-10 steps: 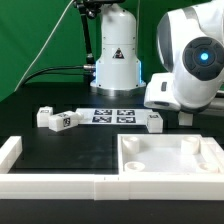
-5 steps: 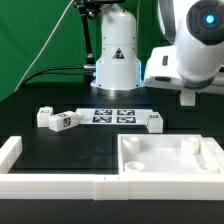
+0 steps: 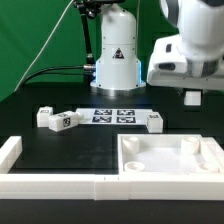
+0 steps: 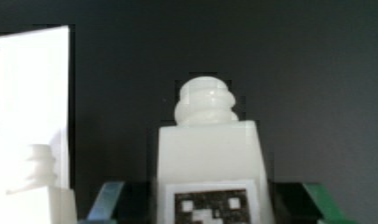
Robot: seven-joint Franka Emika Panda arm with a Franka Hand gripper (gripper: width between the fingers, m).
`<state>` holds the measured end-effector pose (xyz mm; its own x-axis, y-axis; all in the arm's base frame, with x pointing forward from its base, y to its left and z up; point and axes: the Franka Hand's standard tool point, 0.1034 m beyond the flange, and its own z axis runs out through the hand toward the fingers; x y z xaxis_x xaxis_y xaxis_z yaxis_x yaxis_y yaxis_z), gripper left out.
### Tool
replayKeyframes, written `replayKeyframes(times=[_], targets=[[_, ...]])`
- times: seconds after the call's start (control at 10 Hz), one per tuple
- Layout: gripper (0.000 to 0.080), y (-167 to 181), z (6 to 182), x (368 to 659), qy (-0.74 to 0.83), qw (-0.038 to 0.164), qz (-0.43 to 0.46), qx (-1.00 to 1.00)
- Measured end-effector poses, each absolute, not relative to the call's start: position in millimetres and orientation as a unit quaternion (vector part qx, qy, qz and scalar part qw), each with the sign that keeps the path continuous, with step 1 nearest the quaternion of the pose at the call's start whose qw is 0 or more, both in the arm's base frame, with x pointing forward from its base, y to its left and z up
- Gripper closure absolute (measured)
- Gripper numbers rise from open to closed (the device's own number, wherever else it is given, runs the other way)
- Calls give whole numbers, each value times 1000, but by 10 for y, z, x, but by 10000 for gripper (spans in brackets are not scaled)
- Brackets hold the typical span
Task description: Assemble one leg
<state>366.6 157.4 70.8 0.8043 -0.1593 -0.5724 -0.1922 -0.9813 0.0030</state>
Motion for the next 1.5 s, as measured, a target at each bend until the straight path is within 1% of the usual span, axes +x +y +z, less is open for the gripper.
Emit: replayKeyframes(times=[0.2, 0.3, 0.4, 0.6, 0.7, 0.8, 0.9, 1.0, 1.1, 1.2, 1.5], targets=[[512, 1554, 682, 3718, 94, 32, 221, -970], [512, 1551, 724, 3747, 93, 34, 198, -975], [512, 1563, 760, 3874, 93, 40, 145, -984], [511, 1550, 849, 4038, 75, 42, 61, -994], [511, 1604, 846, 4075, 84, 50, 3, -995], [511, 1666, 839, 4024, 82, 58, -40, -994], [511, 1703, 827, 3981, 76, 62, -52, -994], [511, 1721, 838, 3996, 75, 65, -60, -993], [511, 1650, 851, 4061, 37, 58, -54, -996], [511, 1594, 896, 4187, 30, 57, -57, -996], [511, 1409, 947, 4404, -8, 51, -64, -997]])
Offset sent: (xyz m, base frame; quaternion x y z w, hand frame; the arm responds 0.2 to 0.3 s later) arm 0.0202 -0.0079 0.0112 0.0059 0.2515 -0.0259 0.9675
